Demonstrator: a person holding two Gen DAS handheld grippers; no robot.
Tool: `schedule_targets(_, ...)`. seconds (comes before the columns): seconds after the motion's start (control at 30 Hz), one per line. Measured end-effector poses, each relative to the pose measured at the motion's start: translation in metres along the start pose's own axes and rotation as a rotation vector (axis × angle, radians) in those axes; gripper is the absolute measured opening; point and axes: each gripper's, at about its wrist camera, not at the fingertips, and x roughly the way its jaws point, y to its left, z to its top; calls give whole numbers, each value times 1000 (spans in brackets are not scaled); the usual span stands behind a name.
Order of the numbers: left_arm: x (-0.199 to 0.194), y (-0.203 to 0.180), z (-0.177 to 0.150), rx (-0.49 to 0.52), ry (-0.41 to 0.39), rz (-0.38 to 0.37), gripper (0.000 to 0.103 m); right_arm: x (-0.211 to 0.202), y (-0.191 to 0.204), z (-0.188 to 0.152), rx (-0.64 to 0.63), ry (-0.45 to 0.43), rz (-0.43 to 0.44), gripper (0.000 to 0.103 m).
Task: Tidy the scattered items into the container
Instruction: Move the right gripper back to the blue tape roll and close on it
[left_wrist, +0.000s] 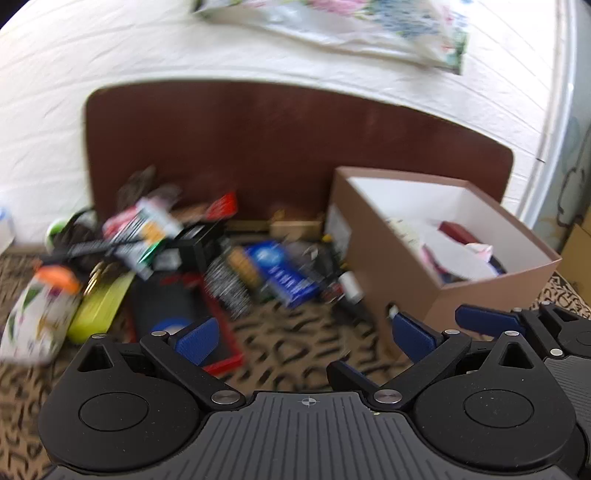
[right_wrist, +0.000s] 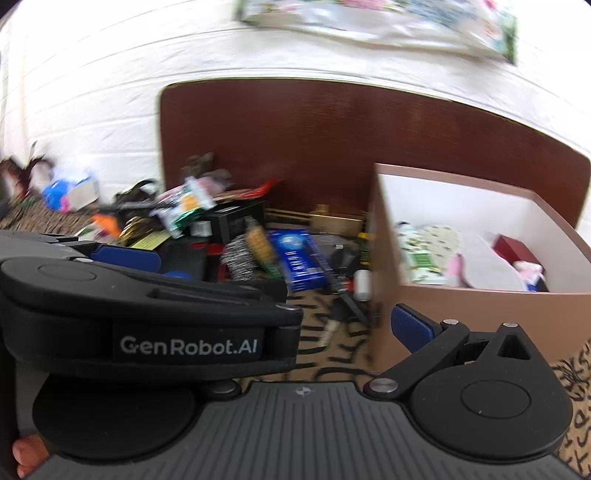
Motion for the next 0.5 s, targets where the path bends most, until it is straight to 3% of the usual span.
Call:
schedule_targets(0.33, -11, 60, -31, -40, 32, 65, 103, 13, 59, -21, -99, -48, 119, 103)
schedule_targets(0.5, -6, 84, -30, -65, 45, 83, 102, 30, 64, -21, -38, -26, 129, 103)
